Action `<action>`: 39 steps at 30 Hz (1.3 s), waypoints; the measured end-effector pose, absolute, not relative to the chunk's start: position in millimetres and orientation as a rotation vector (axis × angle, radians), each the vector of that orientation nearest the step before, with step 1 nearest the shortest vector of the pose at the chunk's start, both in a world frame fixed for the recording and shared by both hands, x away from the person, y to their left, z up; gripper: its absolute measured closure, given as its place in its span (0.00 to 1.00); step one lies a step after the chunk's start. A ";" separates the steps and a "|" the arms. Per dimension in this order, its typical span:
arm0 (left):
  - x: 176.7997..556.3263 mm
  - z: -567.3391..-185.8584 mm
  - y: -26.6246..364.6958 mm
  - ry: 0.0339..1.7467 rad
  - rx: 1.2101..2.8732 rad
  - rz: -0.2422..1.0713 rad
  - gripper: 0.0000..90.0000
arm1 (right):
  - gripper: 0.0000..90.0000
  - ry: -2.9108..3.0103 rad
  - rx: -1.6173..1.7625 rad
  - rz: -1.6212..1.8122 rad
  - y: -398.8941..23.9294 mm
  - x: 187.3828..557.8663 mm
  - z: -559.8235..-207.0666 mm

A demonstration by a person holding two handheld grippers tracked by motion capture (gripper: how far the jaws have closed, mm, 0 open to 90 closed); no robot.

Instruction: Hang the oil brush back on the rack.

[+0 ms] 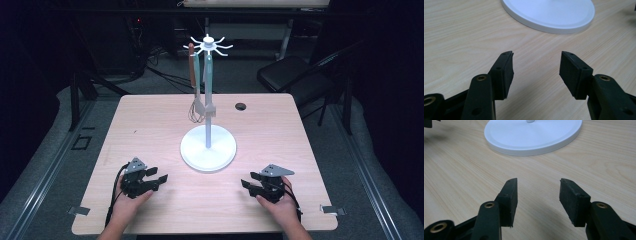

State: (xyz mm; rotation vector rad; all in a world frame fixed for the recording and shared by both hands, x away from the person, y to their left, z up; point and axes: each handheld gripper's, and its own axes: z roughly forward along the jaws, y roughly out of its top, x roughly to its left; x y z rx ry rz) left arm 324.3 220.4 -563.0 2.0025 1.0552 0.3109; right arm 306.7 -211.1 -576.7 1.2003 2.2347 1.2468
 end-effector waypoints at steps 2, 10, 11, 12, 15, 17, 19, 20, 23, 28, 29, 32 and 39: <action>325.1 -564.2 220.3 1.063 2.011 0.319 0.50 | 0.54 2.229 1.202 1.254 -210.9 307.2 -577.4; 327.8 -566.2 226.0 1.090 2.003 0.317 0.49 | 0.53 2.221 1.201 1.234 -212.6 308.0 -577.7; 328.1 -566.3 226.3 1.093 2.002 0.318 0.49 | 0.53 2.218 1.204 1.229 -213.0 308.3 -578.0; 328.6 -566.0 227.4 1.094 2.009 0.321 0.49 | 0.53 2.212 1.206 1.231 -213.1 308.3 -578.3; 329.2 -567.4 228.7 1.110 2.006 0.316 0.48 | 0.51 2.197 1.199 1.221 -213.3 308.9 -579.6; 329.9 -568.6 230.0 1.114 2.015 0.315 0.48 | 0.50 2.194 1.199 1.210 -213.7 309.1 -579.8; 330.2 -569.0 231.0 1.126 2.005 0.311 0.48 | 0.50 2.191 1.204 1.211 -213.8 309.3 -580.2; 330.3 -568.9 231.8 1.133 1.998 0.307 0.48 | 0.49 2.190 1.205 1.214 -213.8 309.4 -580.4; 331.2 -569.5 233.9 1.145 1.982 0.304 0.47 | 0.48 2.182 1.207 1.213 -215.0 309.4 -580.6; 331.7 -570.2 235.1 1.155 1.983 0.307 0.47 | 0.47 2.179 1.214 1.214 -216.7 310.4 -581.5; 331.8 -570.4 235.0 1.156 1.986 0.307 0.47 | 0.47 2.177 1.216 1.221 -216.6 310.5 -581.8; 332.0 -571.0 234.0 1.158 1.984 0.308 0.47 | 0.47 2.178 1.216 1.216 -217.0 310.5 -581.5; 332.5 -570.9 233.9 1.160 1.985 0.306 0.47 | 0.46 2.169 1.224 1.222 -217.3 311.1 -582.4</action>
